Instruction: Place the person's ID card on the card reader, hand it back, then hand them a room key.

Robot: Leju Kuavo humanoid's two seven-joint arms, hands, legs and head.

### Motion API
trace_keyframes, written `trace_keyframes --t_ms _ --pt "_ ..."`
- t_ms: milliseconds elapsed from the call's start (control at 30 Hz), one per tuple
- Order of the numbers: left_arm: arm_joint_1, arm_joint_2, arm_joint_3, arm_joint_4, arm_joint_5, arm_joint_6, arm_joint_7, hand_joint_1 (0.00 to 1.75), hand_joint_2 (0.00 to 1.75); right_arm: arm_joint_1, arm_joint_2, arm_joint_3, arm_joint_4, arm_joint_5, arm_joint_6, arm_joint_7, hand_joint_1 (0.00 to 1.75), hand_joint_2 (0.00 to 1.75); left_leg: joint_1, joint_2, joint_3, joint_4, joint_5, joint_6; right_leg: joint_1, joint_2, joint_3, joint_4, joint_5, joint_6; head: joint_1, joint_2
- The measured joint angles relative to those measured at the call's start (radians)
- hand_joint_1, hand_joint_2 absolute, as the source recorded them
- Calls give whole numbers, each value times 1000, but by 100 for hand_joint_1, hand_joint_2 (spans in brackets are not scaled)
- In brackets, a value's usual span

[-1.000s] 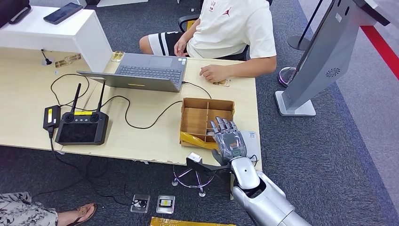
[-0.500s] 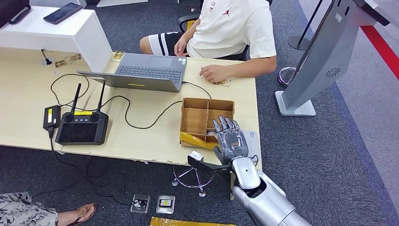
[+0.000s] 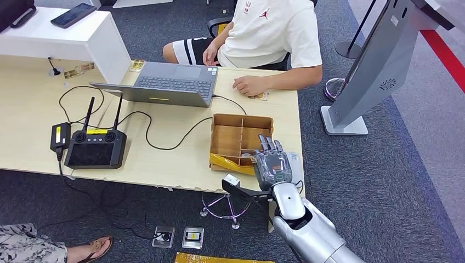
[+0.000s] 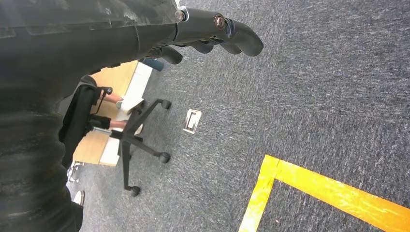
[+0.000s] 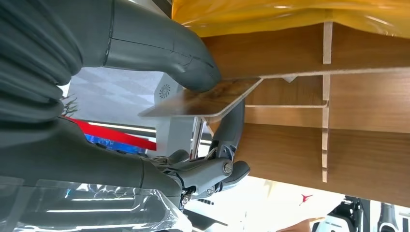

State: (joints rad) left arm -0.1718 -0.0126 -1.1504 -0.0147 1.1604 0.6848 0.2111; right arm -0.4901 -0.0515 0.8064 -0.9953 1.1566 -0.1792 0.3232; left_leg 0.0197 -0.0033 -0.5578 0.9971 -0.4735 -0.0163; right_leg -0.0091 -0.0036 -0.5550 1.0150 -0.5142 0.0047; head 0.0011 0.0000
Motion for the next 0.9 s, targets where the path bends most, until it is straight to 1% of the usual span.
trace_keyframes --t_ms 200,433,467,533,600,700,900 --pt "0 -1 -8 0 2 0 -4 0 175 -2 -1 -8 0 0 7 13 105 175 0 0 0 0 0 0 0 0 0 0 0 0 0 0" --pt "0 -1 -22 0 4 0 -9 0 175 -1 -6 -8 0 0 11 22 114 175 0 0 0 0 0 0 0 0 0 0 0 0 0 0" --pt "0 -1 -23 0 4 0 -10 0 175 -1 -6 -8 0 0 12 22 119 175 0 0 0 0 0 0 0 0 0 0 0 0 0 0" --pt "0 -2 -25 0 4 0 -10 0 175 -1 -7 -8 0 0 12 22 139 175 0 0 0 0 0 0 0 0 0 0 0 0 0 0" --pt "0 -2 -25 0 4 0 -10 0 175 -1 -8 -8 0 1 12 23 154 175 0 0 0 0 0 0 0 0 0 0 0 0 0 0" --pt "0 -2 -26 0 4 0 -10 0 175 -1 -9 -9 0 2 11 28 165 175 0 0 0 0 0 0 0 0 0 0 0 0 0 0" --pt "0 -2 -26 0 11 0 -11 0 175 1 -9 -9 -1 12 4 33 173 175 0 0 0 0 0 0 0 0 0 0 0 0 0 0"
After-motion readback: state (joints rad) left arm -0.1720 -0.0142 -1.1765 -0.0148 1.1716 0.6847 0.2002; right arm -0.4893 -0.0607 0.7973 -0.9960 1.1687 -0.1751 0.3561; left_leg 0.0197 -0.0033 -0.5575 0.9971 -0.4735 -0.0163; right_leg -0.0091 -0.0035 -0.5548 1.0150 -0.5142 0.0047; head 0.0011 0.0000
